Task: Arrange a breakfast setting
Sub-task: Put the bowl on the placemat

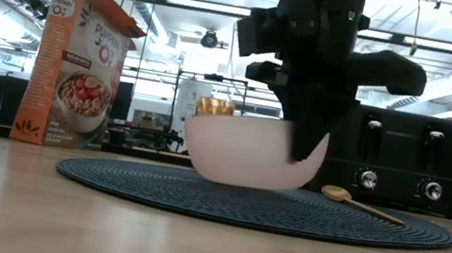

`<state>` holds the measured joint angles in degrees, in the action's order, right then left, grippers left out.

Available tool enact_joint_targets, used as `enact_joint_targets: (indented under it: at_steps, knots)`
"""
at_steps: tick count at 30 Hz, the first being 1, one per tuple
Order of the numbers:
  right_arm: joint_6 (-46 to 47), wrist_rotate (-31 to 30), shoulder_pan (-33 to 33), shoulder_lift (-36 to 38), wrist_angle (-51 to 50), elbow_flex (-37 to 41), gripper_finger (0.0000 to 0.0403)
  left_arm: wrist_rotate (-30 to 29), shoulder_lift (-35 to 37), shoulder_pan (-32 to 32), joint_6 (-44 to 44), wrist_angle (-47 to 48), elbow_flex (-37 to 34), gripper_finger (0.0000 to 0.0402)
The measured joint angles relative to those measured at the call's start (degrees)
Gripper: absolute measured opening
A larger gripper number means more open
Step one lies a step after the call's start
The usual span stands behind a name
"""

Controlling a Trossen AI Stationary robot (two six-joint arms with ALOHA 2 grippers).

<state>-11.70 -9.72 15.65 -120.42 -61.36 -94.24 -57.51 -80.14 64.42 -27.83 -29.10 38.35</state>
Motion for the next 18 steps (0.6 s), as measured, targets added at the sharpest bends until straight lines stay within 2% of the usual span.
enact_joint_targets:
  at_steps: [12,18]
  knots:
    - [-0.44,-0.91,0.05,0.00,0.87,0.00,0.0037,-0.77,-0.02,0.00,-0.44,-0.35,0.00,0.0222]
    - [-0.81,-0.68,0.12,0.00,1.53,0.00,0.0074,-0.77,-0.02,0.00,-0.50,-0.35,0.00,0.0222]
